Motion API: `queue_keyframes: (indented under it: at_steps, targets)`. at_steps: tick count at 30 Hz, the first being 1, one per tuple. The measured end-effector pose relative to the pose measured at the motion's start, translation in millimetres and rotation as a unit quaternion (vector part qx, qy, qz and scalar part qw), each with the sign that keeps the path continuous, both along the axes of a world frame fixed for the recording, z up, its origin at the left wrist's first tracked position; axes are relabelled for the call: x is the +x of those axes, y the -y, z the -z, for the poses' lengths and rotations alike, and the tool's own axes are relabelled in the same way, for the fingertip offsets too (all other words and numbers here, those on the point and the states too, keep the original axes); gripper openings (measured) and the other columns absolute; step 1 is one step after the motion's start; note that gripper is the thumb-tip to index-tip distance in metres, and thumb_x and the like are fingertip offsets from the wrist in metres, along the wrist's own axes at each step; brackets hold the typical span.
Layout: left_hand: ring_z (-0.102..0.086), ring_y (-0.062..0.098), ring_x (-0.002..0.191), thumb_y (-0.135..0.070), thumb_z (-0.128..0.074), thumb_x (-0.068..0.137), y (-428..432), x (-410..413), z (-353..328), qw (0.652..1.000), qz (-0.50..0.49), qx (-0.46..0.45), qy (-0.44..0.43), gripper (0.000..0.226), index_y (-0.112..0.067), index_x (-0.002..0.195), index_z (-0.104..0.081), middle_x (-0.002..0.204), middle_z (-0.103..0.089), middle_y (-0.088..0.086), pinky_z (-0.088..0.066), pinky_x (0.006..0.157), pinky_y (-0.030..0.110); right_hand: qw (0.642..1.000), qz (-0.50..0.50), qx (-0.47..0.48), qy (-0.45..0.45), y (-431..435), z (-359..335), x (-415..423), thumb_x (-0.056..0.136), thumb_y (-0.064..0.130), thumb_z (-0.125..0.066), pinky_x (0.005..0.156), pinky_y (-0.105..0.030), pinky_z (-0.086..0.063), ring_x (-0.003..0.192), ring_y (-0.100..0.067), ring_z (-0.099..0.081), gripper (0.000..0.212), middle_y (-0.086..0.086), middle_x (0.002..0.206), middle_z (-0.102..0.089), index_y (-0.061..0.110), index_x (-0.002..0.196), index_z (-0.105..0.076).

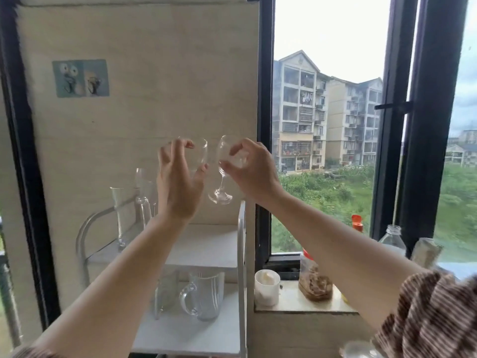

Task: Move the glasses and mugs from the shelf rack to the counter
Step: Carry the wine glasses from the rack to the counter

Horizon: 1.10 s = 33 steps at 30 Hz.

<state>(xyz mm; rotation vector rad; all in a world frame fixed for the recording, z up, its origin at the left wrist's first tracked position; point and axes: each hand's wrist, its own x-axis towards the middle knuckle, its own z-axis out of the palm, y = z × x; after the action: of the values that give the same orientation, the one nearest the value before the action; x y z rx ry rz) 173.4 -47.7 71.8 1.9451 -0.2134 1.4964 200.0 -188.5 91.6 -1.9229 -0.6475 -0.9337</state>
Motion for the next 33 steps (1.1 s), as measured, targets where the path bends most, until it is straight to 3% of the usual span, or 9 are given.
queue_keyframes:
  at_steps: [4,10,12,14,18,22,26,29,33]
  targets:
    - [-0.041,0.012,0.072,-0.017,-0.074,0.075,33.1,-22.1,-18.5,0.998,0.043,-0.010,0.044,0.038,-0.014,0.108,-0.054,0.101,-0.048,-0.001,-0.025,0.063,0.015,0.997,0.015,0.054,0.045,39.4,-11.6,-31.9,0.078,0.025,-0.076,0.084,-0.039,-0.052,0.098,-0.022,-0.062,0.051,0.001,0.112,-0.061,0.018,0.121,-0.051]
    - [-0.048,0.013,0.085,-0.022,-0.077,0.073,111.6,-51.4,-8.0,0.992,0.128,-0.007,0.002,0.043,-0.021,0.108,-0.053,0.108,-0.059,-0.001,-0.031,0.069,0.016,0.994,0.093,0.052,0.011,137.7,8.6,-80.0,0.077,0.029,-0.079,0.068,-0.017,-0.049,0.094,-0.022,-0.061,0.081,-0.005,0.104,-0.060,0.010,0.143,-0.037]
    - [-0.056,0.018,0.093,-0.025,-0.077,0.074,145.2,-64.1,5.6,0.983,0.179,0.010,-0.033,0.044,-0.024,0.109,-0.051,0.116,-0.061,-0.001,-0.042,0.080,0.027,0.992,0.112,0.056,-0.011,178.6,20.8,-103.4,0.075,0.027,-0.081,0.060,-0.016,-0.050,0.093,-0.032,-0.065,0.085,-0.016,0.104,-0.065,0.004,0.143,-0.036]
    - [-0.060,0.023,0.098,-0.026,-0.078,0.074,183.5,-82.0,22.4,0.973,0.222,0.020,-0.062,0.046,-0.025,0.110,-0.050,0.120,-0.060,0.002,-0.047,0.084,0.038,0.988,0.136,0.053,-0.044,221.2,34.4,-131.6,0.073,0.029,-0.082,0.068,-0.019,-0.052,0.096,-0.029,-0.064,0.089,-0.019,0.117,-0.063,0.004,0.145,-0.035]
    - [-0.061,0.024,0.095,-0.022,-0.082,0.070,271.4,-125.2,60.3,0.952,0.289,0.020,-0.103,0.061,-0.019,0.121,-0.047,0.121,-0.056,0.010,-0.046,0.075,0.033,0.972,0.208,0.041,-0.104,311.0,65.0,-199.2,0.069,0.028,-0.084,0.074,-0.015,-0.044,0.095,-0.015,-0.057,0.088,-0.011,0.124,-0.061,0.004,0.142,-0.041]
    - [-0.062,0.020,0.088,-0.017,-0.084,0.067,368.8,-180.0,101.6,0.919,0.357,0.012,-0.167,0.075,-0.019,0.130,-0.042,0.121,-0.055,0.010,-0.047,0.069,0.024,0.952,0.267,0.036,-0.146,403.6,103.3,-284.0,0.065,0.024,-0.087,0.055,-0.008,-0.044,0.069,-0.009,-0.059,0.081,-0.011,0.100,-0.067,0.003,0.134,-0.050]
    - [-0.060,0.016,0.098,-0.020,-0.085,0.066,470.7,-248.3,146.6,0.876,0.425,0.024,-0.229,0.082,-0.019,0.135,-0.041,0.121,-0.055,0.006,-0.050,0.087,0.028,0.921,0.325,0.038,-0.211,495.9,141.9,-376.6,0.063,0.024,-0.086,0.078,-0.032,-0.055,0.090,-0.023,-0.063,0.074,-0.005,0.100,-0.066,0.008,0.129,-0.057]
    - [-0.053,0.014,0.105,-0.022,-0.084,0.065,547.9,-302.0,173.5,0.840,0.465,0.052,-0.274,0.085,-0.016,0.139,-0.041,0.126,-0.053,0.005,-0.043,0.090,0.029,0.892,0.379,0.058,-0.240,557.5,166.4,-451.0,0.062,0.021,-0.085,0.074,-0.019,-0.049,0.092,-0.017,-0.060,0.069,-0.003,0.110,-0.065,0.012,0.126,-0.060]
    - [-0.060,0.021,0.100,-0.019,-0.084,0.063,647.0,-373.9,200.2,0.780,0.533,0.096,-0.313,0.083,-0.013,0.137,-0.046,0.124,-0.051,0.006,-0.047,0.091,0.032,0.838,0.464,0.074,-0.277,630.4,187.7,-545.3,0.061,0.025,-0.085,0.084,-0.028,-0.048,0.106,-0.019,-0.059,0.072,-0.004,0.119,-0.062,0.010,0.126,-0.059]
